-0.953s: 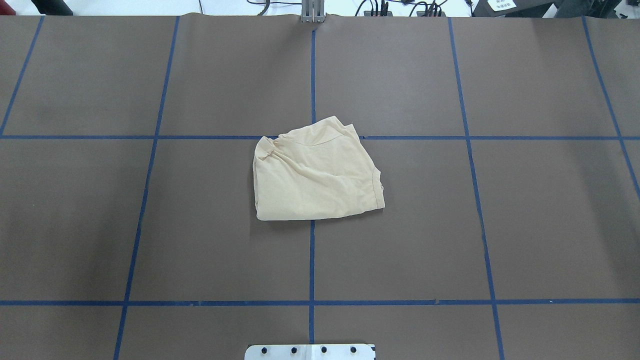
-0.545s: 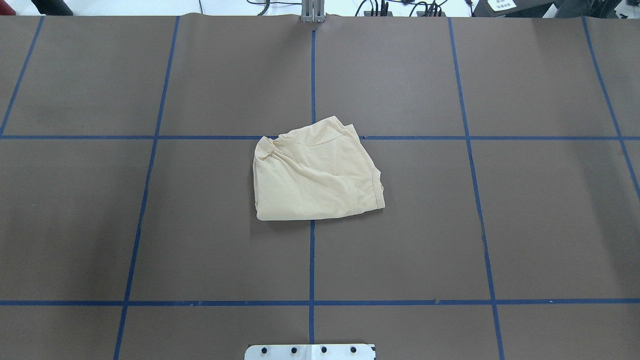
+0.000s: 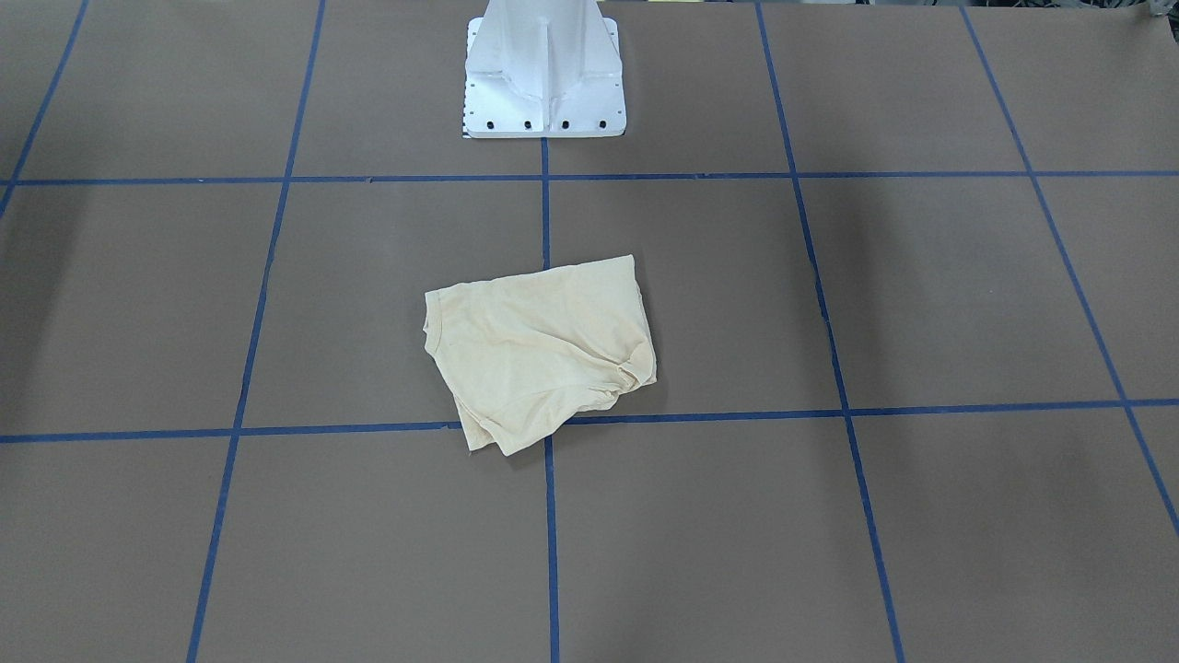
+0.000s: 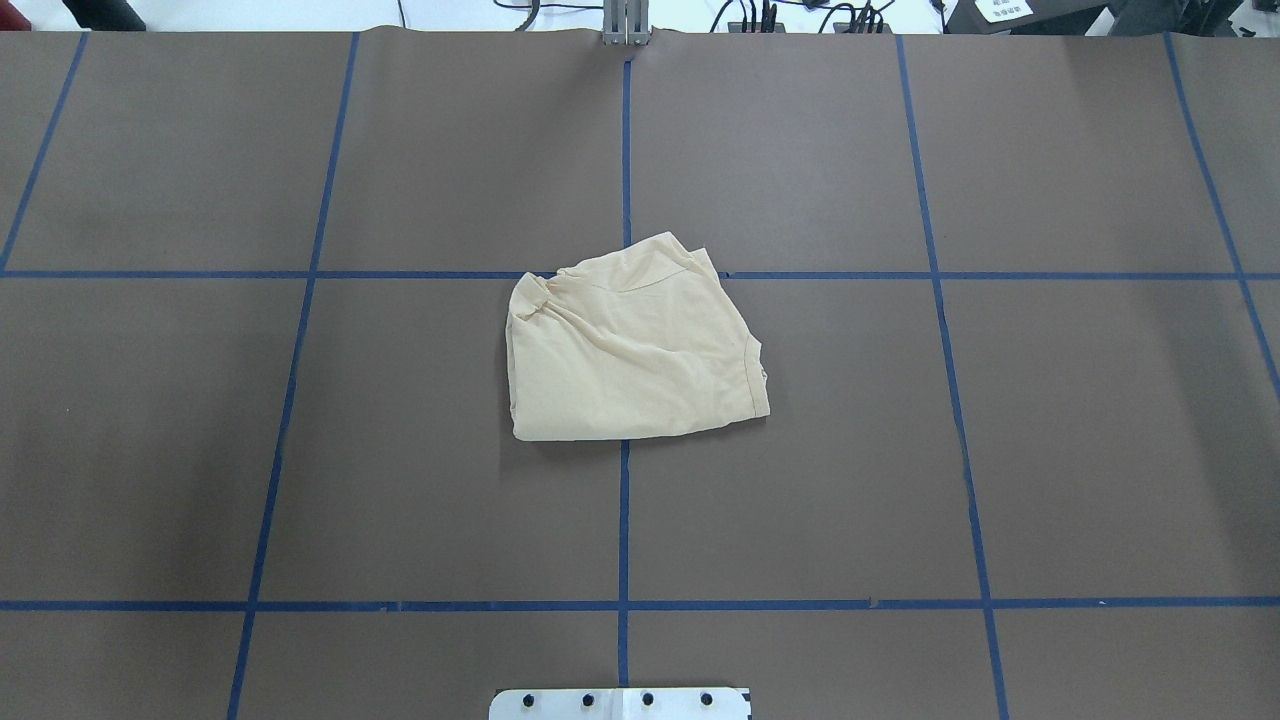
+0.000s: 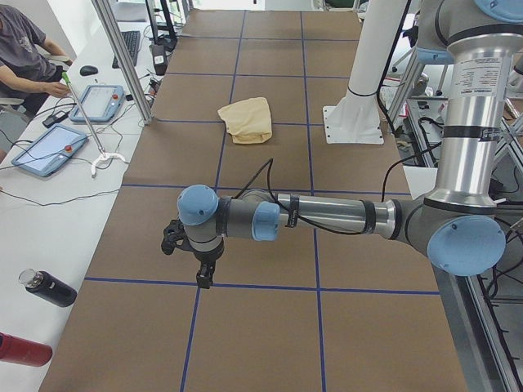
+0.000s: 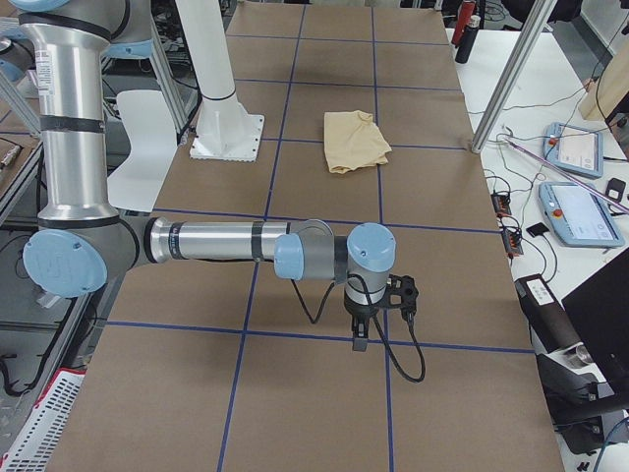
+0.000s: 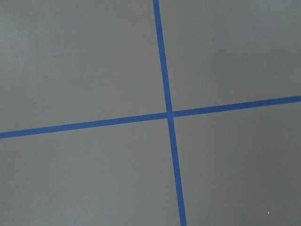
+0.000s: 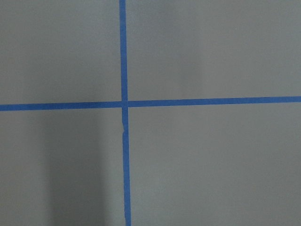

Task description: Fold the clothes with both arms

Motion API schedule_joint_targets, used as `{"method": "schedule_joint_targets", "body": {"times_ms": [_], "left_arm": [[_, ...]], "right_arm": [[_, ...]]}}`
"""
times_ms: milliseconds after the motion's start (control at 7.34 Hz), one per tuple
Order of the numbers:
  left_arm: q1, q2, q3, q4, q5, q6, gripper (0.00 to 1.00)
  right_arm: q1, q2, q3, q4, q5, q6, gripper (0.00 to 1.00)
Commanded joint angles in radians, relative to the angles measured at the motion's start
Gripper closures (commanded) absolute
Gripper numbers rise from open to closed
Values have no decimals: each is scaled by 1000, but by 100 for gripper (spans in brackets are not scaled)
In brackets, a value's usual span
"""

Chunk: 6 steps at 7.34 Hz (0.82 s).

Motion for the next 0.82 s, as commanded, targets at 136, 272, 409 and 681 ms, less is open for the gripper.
{"method": "schedule_joint_targets", "body": {"times_ms": [136,272,409,681], "left_arm": [[0,0,1,1,-1,-1,0],[1,0,-2,1,-3,-1,0],[0,-6,-3,4,-3,-1,0],[0,-11,-3,7,-4,2,0]], "right_arm": [[0,3,0,-1,2,0,0],[0,4,-2,0,-1,0,0],[0,4,-2,0,-1,1,0],[0,4,0,0,0,1,0]]}}
